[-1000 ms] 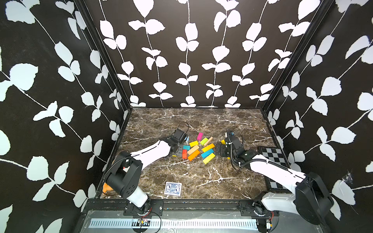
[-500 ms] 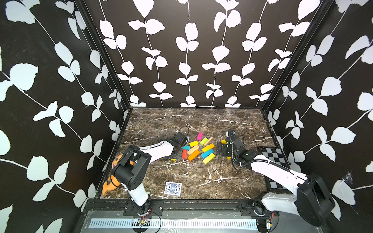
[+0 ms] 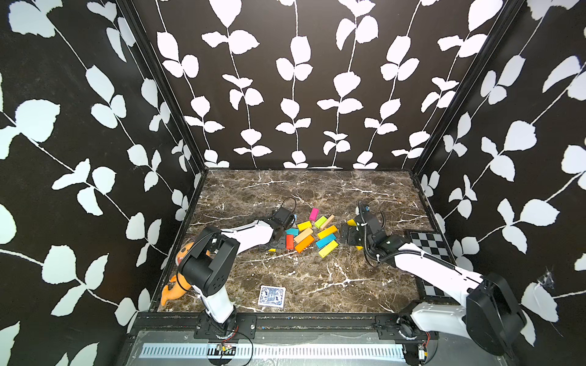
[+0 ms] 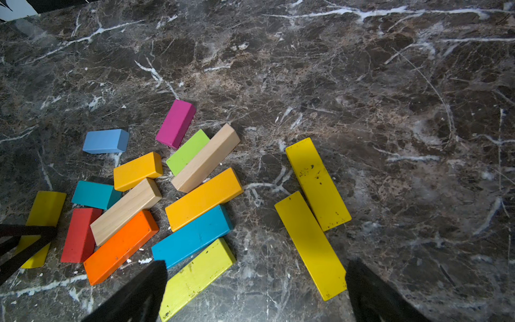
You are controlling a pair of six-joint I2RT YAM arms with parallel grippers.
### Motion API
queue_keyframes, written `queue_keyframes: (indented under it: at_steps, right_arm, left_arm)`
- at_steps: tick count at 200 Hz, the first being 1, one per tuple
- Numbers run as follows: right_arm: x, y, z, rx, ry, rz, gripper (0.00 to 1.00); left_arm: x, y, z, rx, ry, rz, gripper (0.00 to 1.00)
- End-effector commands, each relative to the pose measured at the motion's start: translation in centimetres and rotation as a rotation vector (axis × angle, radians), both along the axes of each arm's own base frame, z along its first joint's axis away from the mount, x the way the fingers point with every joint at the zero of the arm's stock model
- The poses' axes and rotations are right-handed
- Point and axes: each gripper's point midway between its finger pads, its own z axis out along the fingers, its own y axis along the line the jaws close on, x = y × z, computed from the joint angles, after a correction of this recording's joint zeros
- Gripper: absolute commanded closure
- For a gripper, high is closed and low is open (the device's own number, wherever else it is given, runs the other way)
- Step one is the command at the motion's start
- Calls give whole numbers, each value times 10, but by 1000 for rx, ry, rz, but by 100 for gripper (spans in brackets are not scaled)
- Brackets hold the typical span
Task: Assemble the letter h with building blocks
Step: Place the building block at the center of the board, then move the building block to the center of the board.
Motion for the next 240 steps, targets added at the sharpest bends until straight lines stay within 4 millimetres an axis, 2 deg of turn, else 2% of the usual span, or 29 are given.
queue_keyframes:
  at_steps: [1, 28, 51, 78, 95, 122, 147, 165, 179, 213, 240]
  right_arm:
    - [2, 0, 2, -4, 6, 0, 1]
    - [1, 1, 1, -7, 12, 13, 1]
    - [0, 3, -1, -10, 22, 27, 1]
    - [-3, 10, -1, -5, 38, 73, 1]
    - [-8, 19, -3, 5, 59, 136, 5]
    - [-22, 43, -11, -1, 121, 262, 12]
    - [-43, 68, -29, -17, 202, 379, 16]
    - [-56, 81, -42, -31, 248, 437, 20]
    - [-65, 89, -50, -41, 276, 476, 21]
    - [-78, 97, -72, -59, 340, 492, 22]
    - [-76, 101, -86, -68, 370, 474, 23]
  left_arm:
    - [0, 4, -5, 1, 10, 23, 62]
    - [2, 2, 4, -14, -14, 15, 40]
    - [5, 0, 18, -32, -44, 8, 26]
    - [7, -7, 47, -94, -93, -17, 21]
    - [5, -15, 66, -155, -125, -51, 20]
    - [-15, -42, 80, -220, -117, -169, 22]
    - [-43, -68, 72, -214, -45, -272, 32]
    - [-56, -73, 56, -236, 25, -282, 37]
    - [-64, -78, 49, -255, 54, -301, 38]
    - [-71, -83, 38, -222, 102, -343, 36]
    - [-68, -83, 25, -185, 124, -348, 35]
